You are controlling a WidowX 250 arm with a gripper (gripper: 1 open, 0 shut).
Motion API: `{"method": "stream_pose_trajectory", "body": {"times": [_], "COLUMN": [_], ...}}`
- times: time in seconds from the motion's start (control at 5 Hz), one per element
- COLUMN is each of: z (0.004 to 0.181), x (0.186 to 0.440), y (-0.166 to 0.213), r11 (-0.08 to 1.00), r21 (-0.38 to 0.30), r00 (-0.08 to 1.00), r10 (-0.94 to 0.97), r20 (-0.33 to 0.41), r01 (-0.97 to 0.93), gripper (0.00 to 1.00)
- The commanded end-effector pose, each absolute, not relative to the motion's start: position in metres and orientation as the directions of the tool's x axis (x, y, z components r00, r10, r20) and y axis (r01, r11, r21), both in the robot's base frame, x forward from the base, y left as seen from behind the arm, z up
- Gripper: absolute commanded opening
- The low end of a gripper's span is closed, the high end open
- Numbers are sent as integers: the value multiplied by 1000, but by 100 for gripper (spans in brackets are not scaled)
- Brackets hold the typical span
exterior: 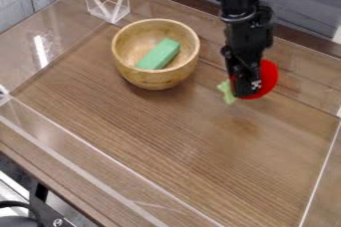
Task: Move the red object to the right side of the table
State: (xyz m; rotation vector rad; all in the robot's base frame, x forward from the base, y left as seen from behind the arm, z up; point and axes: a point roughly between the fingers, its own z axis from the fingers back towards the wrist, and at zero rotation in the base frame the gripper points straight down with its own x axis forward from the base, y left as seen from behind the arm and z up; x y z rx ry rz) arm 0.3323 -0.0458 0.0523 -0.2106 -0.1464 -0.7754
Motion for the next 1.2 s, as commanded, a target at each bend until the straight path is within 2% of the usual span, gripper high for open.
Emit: {"method": "stream_pose_trajectory", "body": {"times": [0.0, 0.2, 0.4, 0.6, 0.8, 1.0], "z": [64, 59, 55, 49, 51, 77], "x": [330, 328, 327, 325, 324, 329], "y": [-58, -62, -64, -69, -71, -79], "r11": [666, 671, 676, 671, 673, 688], "r21": [-95, -97, -99, -100, -84, -67], "r00": [665, 669, 674, 668, 664, 672], "r10": [-702, -696, -689, -691, -690, -676], "r20": [255, 260, 267, 275, 289, 302], "r01": [740, 735, 730, 735, 735, 723], "gripper": [0, 0, 100, 100, 100, 100]}}
